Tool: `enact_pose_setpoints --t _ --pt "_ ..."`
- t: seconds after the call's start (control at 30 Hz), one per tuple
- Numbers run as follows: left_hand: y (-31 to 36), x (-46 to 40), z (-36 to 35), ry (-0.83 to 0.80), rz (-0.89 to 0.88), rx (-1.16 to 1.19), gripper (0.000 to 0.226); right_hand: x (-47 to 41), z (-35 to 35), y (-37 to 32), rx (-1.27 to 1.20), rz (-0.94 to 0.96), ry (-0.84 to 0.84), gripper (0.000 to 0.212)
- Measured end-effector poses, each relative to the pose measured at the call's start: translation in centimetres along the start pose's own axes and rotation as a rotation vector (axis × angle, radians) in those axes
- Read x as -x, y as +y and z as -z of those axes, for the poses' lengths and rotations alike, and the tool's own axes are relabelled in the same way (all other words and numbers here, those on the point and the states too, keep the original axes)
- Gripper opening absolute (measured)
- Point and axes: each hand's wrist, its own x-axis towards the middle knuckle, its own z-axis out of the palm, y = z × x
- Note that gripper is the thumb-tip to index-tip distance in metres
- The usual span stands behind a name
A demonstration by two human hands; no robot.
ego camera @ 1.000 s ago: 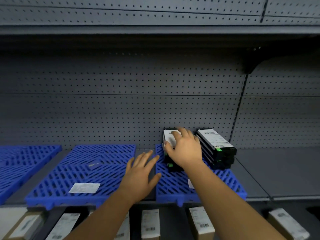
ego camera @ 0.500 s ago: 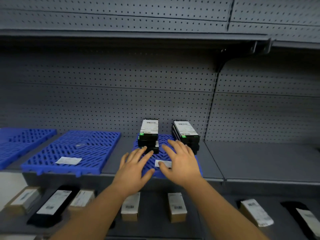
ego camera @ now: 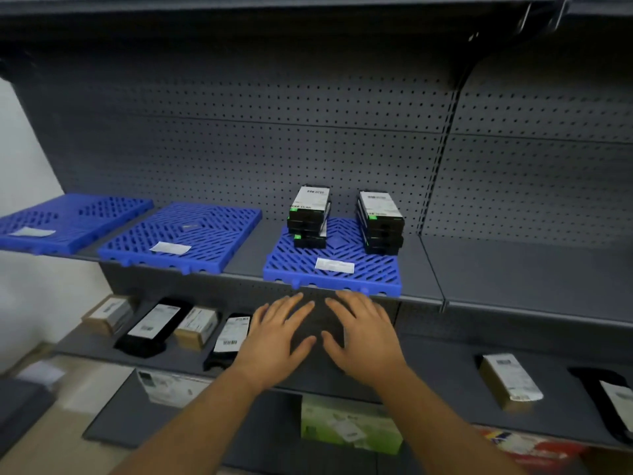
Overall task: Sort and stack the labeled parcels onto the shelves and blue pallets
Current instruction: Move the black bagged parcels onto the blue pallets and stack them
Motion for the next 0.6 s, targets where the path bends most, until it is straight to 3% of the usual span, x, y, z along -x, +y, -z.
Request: enact_pose_setpoints --t 0.27,0.6 --pt "-5.6 4.4 -2.9 -0.129 0.053 0.024 0.066 2.6 -6.1 -4.3 -0.002 -0.073 -0.18 0.06" --pt "-18.1 7.8 -2.3 -0.189 0.07 0.058 0.068 -2.0 -13.6 -14.5 -0.011 -0.098 -0.314 0.063"
